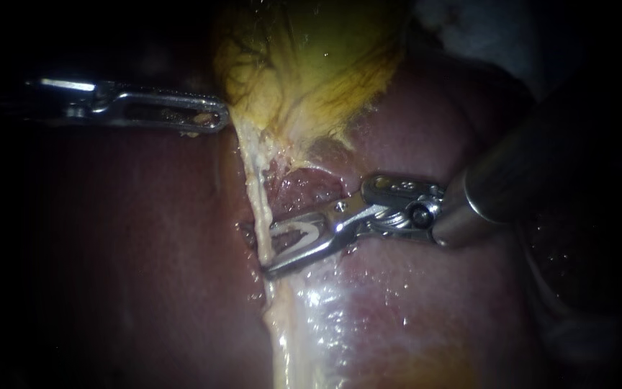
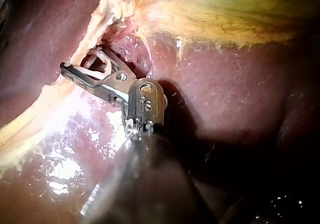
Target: Clipping first clip left tube
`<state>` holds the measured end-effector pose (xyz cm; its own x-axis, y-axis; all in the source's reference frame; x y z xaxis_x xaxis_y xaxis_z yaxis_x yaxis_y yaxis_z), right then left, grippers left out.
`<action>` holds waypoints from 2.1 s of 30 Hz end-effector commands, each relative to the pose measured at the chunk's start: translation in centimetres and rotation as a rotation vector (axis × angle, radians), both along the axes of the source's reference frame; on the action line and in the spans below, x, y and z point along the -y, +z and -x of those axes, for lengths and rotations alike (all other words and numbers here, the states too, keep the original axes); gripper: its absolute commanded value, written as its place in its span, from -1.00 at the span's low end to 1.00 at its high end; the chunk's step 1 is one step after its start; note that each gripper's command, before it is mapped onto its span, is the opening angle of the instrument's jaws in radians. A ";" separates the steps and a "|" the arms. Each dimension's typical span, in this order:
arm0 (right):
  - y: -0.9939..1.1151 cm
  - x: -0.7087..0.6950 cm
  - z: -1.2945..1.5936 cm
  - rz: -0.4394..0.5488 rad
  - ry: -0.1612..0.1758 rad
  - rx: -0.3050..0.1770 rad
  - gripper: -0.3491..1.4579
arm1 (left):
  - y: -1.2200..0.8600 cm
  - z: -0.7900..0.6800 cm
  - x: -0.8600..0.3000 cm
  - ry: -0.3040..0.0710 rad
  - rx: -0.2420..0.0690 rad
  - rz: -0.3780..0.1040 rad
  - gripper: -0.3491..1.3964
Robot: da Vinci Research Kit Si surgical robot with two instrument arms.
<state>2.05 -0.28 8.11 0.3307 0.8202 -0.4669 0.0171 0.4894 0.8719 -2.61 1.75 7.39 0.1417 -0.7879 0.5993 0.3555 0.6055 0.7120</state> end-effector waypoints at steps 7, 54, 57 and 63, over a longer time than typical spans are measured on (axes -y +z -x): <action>-0.01 -0.01 0.03 -0.001 -0.001 -0.001 0.05 | 0.00 0.00 0.00 0.000 0.000 0.000 -1.00; -0.72 -0.33 0.67 -0.092 -0.065 -0.168 0.04 | -0.02 -0.02 0.01 0.001 0.000 0.000 -1.00; -0.72 -0.32 0.59 -0.096 -0.069 -0.182 0.04 | -0.02 -0.02 0.01 0.001 0.000 0.000 -1.00; -0.68 -0.28 0.50 -0.091 -0.083 -0.203 0.04 | -0.02 -0.01 0.01 0.000 0.000 0.000 -1.00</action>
